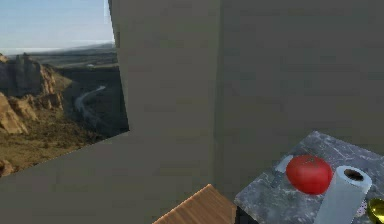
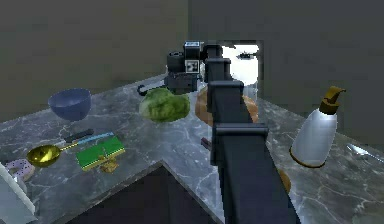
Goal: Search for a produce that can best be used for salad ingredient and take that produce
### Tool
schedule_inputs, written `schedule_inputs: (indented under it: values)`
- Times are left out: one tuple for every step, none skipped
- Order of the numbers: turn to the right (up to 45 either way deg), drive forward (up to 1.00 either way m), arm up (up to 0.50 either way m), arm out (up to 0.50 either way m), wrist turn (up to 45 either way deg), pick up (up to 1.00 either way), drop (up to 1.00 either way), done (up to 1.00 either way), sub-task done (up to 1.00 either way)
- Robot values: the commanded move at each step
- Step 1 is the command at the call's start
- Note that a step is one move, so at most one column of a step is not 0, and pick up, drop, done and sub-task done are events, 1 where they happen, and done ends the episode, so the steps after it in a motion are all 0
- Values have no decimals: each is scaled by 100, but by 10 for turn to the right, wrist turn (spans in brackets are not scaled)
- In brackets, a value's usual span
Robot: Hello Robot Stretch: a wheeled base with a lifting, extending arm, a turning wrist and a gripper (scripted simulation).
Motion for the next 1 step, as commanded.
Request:
schedule_inputs:
  values:
    - [0,0,0,0,0,0,0,100,0]
